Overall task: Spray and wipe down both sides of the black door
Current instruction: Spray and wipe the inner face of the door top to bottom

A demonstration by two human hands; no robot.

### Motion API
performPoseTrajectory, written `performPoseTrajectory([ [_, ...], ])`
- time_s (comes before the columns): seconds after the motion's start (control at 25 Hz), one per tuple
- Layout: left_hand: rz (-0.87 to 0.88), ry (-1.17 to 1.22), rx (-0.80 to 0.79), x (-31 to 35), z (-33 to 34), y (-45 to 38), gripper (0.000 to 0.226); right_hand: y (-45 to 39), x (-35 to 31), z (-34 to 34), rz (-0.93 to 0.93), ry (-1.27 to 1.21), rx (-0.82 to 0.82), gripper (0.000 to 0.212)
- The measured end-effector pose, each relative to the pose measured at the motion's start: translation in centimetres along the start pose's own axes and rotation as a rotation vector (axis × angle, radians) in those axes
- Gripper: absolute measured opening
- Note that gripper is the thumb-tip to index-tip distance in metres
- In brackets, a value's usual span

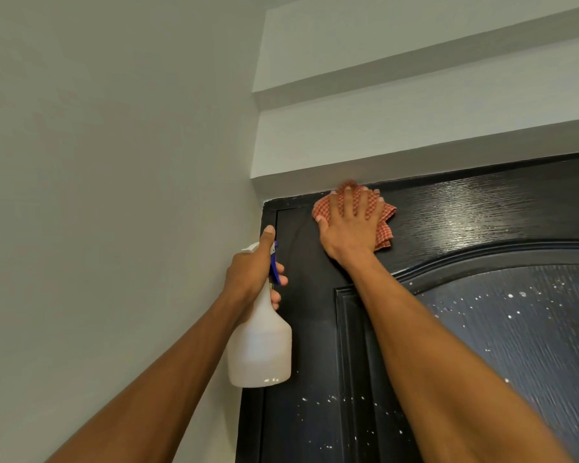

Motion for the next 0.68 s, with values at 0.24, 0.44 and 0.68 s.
performPoseTrajectory([
  [0.24,0.047,-0.054,0.113,-0.6,-1.5,0.8,0.055,1.5,-10.1,1.2,-0.488,-0.074,-0.078,0.063],
  [0.44,-0.012,-0.099,0.059,-2.3,-1.7,2.7,0.061,5.5,-8.8,0.5,-0.646,-0.18,-0.135,0.06],
  [0.68,-0.144,-0.111,-0.006,-5.6,-2.1,6.5,0.068,5.2,3.2,-1.3,-0.055,-0.043,0.041,0.067],
])
Point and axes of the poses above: each hand's wrist, its own y-axis away from the middle knuckle, its own z-axis out of the palm, x = y × z, the point moved 7 cm from there along -y, towards the middle knuckle, and after that the axes turned 15 degrees about x, right-handed, at the moved point
